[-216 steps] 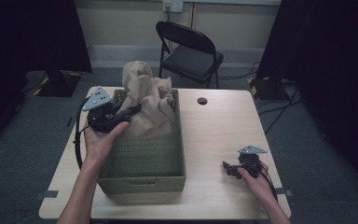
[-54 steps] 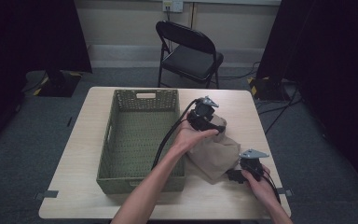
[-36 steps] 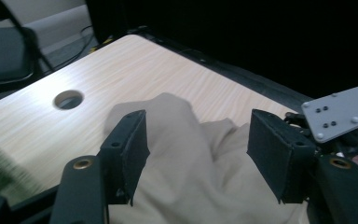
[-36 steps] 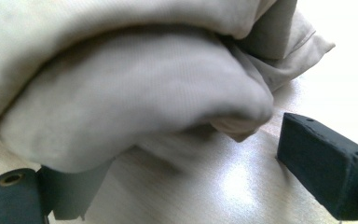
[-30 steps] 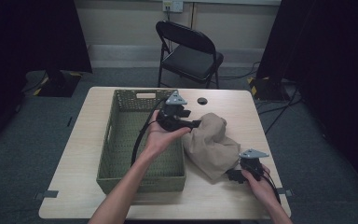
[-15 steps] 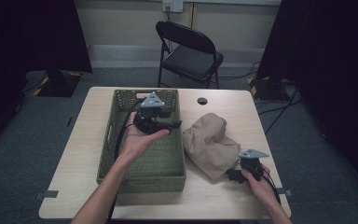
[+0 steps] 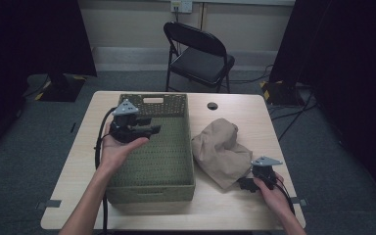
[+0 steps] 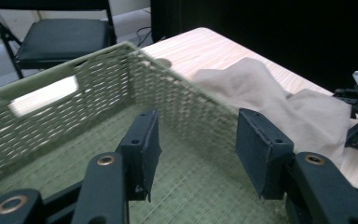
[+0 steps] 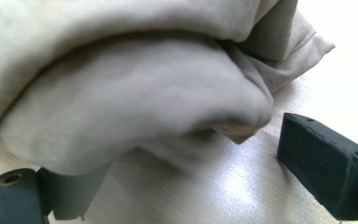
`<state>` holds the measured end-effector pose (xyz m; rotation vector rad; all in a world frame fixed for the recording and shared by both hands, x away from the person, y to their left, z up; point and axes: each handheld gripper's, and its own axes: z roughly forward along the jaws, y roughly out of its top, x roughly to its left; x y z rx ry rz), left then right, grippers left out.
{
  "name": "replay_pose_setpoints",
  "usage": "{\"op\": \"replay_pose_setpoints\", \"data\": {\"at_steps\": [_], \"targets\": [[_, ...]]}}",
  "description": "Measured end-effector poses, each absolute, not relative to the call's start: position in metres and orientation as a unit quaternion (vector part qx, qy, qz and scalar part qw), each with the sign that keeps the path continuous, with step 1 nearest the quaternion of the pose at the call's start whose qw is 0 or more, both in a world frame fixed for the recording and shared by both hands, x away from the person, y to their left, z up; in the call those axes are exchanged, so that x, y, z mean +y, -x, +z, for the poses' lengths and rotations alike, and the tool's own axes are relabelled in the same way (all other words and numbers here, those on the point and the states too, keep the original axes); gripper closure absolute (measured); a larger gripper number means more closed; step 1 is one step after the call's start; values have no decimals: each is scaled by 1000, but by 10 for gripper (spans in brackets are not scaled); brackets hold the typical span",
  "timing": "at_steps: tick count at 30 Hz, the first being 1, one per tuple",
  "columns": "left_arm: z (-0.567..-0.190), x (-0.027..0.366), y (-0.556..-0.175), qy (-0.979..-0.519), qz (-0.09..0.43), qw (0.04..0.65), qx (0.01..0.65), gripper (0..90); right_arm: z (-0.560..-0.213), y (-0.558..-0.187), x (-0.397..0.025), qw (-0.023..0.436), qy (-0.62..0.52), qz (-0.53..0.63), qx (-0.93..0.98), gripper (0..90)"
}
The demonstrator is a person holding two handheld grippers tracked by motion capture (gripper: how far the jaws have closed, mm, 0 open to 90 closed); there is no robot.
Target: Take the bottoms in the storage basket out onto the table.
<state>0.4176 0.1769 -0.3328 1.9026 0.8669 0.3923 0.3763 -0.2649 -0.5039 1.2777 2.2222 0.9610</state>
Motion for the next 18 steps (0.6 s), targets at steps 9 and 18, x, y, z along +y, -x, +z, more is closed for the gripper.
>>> {"op": "replay_pose_setpoints", "data": {"at_steps": [9, 18], "targets": [[-336, 231, -415, -761, 171, 487, 394, 487, -504, -376, -265, 201, -457, 344, 795, 105], [-357, 272, -420, -744, 184, 453, 456, 434, -504, -376, -265, 200, -457, 344, 795, 105]]}}
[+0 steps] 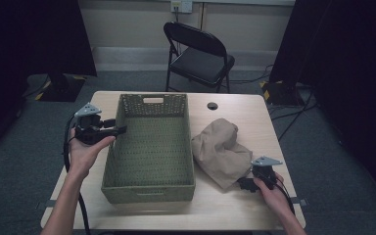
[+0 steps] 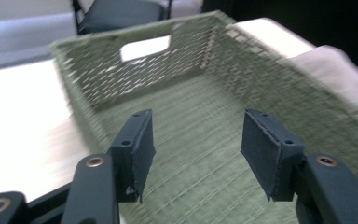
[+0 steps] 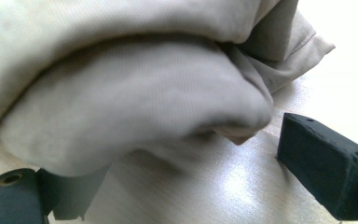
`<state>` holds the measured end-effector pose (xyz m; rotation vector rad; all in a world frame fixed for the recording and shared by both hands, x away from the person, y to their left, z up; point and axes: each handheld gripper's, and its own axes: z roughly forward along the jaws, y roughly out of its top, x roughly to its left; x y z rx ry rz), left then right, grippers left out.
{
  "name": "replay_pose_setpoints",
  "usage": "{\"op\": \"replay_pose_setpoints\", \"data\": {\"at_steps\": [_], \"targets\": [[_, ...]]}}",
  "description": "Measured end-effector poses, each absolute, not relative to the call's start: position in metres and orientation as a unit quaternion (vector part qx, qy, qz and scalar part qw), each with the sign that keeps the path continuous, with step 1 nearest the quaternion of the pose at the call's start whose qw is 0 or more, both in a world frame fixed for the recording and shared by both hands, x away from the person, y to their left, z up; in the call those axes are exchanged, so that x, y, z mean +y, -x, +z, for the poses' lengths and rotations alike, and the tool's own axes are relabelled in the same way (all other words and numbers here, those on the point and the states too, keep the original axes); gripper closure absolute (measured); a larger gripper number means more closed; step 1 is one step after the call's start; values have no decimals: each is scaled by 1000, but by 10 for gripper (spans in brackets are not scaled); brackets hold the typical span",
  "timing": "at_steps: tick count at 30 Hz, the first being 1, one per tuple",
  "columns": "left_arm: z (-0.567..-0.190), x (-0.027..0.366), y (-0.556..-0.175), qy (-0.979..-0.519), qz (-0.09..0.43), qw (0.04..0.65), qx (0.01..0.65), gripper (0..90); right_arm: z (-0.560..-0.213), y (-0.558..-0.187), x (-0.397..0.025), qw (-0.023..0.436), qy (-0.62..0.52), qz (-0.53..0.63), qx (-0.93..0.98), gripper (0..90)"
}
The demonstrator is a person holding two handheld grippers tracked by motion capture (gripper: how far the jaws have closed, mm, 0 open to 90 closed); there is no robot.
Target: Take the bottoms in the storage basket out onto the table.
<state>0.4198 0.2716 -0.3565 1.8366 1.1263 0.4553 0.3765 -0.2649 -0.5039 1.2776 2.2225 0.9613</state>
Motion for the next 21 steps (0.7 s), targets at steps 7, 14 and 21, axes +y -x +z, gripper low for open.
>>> {"op": "replay_pose_setpoints", "data": {"at_steps": [7, 14, 21], "targets": [[-376, 287, -427, -746, 174, 431, 477, 370, -504, -377, -265, 201, -457, 344, 795, 105], [-392, 291, -432, -750, 158, 407, 497, 360, -504, -376, -265, 200, -457, 344, 795, 105], [-404, 294, -437, -756, 138, 398, 501, 411, -504, -377, -265, 200, -457, 344, 795, 105]]}}
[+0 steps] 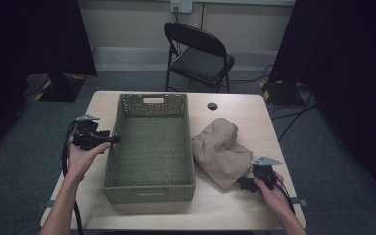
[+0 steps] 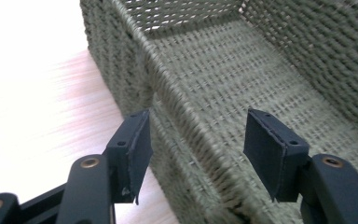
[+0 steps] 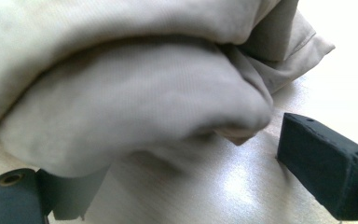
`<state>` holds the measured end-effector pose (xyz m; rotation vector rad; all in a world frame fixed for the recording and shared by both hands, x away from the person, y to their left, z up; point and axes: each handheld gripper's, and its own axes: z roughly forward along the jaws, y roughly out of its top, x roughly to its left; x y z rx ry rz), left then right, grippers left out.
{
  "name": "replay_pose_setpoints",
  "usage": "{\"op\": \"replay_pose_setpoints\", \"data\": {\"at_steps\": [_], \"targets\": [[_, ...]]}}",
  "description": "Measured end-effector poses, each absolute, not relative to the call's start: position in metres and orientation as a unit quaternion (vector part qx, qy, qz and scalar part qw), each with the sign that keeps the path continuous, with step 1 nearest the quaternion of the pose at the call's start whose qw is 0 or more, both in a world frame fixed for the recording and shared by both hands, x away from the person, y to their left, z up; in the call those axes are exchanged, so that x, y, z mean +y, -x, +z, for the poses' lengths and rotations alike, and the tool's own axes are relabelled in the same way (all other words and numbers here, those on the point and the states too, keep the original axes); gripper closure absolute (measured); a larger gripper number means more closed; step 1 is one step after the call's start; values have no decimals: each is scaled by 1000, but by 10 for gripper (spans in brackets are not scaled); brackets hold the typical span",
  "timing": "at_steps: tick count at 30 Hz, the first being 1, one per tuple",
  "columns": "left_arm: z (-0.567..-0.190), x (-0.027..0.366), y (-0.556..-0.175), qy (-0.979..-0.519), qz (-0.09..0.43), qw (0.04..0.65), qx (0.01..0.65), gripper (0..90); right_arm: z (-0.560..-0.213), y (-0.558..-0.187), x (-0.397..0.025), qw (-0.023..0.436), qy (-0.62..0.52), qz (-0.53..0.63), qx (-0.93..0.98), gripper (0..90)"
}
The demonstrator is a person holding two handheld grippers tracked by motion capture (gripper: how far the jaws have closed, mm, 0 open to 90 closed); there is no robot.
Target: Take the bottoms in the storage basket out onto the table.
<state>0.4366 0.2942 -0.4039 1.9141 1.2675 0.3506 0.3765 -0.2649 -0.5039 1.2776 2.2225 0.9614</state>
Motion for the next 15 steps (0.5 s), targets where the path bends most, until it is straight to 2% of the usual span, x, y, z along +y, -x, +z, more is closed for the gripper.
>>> {"op": "replay_pose_setpoints", "data": {"at_steps": [6, 9, 10, 11, 15], "targets": [[-410, 294, -440, -761, 118, 401, 496, 433, -504, -376, -265, 200, -457, 344, 795, 105], [-416, 292, -443, -773, 103, 393, 486, 493, -504, -377, -265, 200, -457, 344, 795, 105], [-417, 291, -443, -776, 97, 398, 480, 551, -504, -377, -265, 200, -457, 344, 795, 105], [-417, 290, -443, -778, 99, 394, 479, 567, -504, -377, -265, 200, -457, 344, 795, 105], [-418, 292, -445, -777, 85, 400, 480, 572, -504, -377, -265, 200, -456, 344, 796, 105]]}}
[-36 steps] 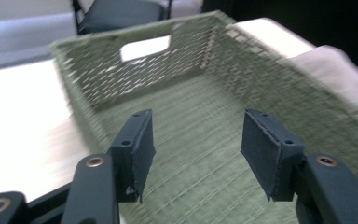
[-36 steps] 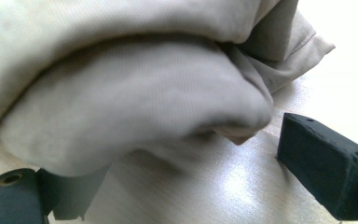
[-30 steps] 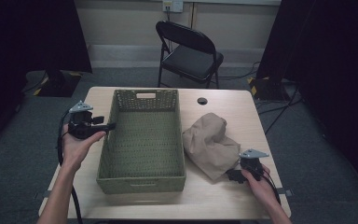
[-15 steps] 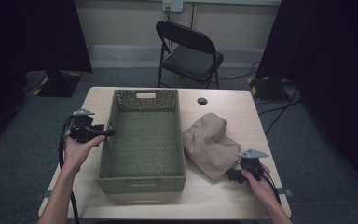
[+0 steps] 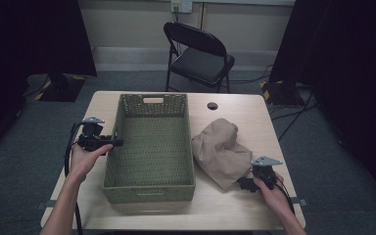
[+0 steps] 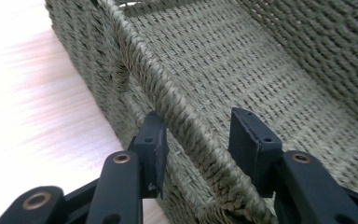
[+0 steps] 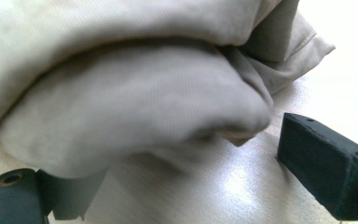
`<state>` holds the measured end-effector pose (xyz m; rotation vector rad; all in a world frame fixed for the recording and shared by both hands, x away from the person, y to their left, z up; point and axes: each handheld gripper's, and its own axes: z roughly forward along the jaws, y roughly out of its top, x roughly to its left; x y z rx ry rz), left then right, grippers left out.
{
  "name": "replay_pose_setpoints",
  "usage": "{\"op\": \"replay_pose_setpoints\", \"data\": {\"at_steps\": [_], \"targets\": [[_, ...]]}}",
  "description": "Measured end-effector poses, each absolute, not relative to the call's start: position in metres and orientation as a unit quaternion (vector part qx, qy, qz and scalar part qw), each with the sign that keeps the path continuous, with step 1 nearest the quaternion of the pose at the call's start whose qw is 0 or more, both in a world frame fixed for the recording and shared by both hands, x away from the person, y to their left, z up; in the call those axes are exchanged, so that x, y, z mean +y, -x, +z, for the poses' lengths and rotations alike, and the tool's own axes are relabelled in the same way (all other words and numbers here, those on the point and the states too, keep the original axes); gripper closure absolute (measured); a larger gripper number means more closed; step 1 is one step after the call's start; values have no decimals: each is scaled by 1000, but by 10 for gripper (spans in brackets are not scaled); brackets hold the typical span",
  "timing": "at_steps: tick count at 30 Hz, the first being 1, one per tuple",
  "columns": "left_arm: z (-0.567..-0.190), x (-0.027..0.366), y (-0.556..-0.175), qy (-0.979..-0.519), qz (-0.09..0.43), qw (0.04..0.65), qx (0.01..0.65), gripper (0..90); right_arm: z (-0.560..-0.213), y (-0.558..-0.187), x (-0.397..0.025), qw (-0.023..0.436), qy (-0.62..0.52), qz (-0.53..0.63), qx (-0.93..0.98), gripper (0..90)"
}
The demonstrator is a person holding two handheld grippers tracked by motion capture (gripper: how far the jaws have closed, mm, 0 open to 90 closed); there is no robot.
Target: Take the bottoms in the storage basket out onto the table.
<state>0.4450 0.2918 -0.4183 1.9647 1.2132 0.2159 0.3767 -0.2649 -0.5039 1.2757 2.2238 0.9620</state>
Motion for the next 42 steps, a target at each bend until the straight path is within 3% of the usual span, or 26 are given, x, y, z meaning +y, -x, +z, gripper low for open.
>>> {"op": "replay_pose_setpoints", "data": {"at_steps": [7, 20, 42], "targets": [[-423, 290, -451, -775, 64, 407, 478, 541, -504, -377, -265, 200, -456, 344, 796, 105], [-422, 304, -452, -750, 75, 414, 511, 638, -504, -377, -265, 201, -456, 345, 796, 105], [-421, 334, -449, -722, 98, 419, 542, 683, -504, -377, -265, 200, -456, 345, 795, 105]]}}
